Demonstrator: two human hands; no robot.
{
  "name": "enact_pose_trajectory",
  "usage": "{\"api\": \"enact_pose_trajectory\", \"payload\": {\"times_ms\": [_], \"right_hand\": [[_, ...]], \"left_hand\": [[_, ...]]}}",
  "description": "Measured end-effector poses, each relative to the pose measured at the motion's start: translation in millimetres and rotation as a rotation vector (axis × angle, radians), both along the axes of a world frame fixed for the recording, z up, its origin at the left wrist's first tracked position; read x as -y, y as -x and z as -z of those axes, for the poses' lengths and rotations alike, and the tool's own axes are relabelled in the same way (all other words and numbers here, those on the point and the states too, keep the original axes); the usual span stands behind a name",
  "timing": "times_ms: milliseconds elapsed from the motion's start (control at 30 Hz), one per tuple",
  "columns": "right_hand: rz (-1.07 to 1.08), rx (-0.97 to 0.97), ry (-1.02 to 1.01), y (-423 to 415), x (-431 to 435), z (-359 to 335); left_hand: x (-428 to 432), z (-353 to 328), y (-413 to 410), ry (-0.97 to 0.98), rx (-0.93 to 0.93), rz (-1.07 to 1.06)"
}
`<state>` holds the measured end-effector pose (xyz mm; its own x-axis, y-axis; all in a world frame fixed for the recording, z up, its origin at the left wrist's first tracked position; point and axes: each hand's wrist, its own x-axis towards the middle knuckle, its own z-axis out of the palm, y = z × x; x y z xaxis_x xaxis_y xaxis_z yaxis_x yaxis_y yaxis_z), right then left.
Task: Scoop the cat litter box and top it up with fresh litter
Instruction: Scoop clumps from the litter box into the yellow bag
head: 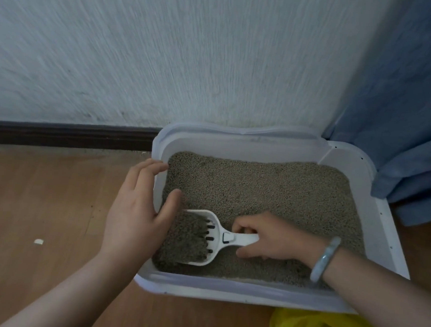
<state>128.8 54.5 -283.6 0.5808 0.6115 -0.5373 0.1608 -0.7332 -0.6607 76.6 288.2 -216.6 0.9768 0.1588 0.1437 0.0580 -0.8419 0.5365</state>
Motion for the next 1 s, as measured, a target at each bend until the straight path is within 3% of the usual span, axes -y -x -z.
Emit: {"api": "enact_pose_trajectory", "payload": {"times_ms": [367,1000], "right_hand": [[0.304,-0.002,-0.124,-2.3,41.4,-7.3],[0.398,0.11,-0.046,10.0,70.2,-20.5]], "left_hand": [[-0.1,-0.9,0.0,-0.002,-0.004,0.0],[-0.2,-1.0,0.4,0.004,-0.008,-0.009]]}}
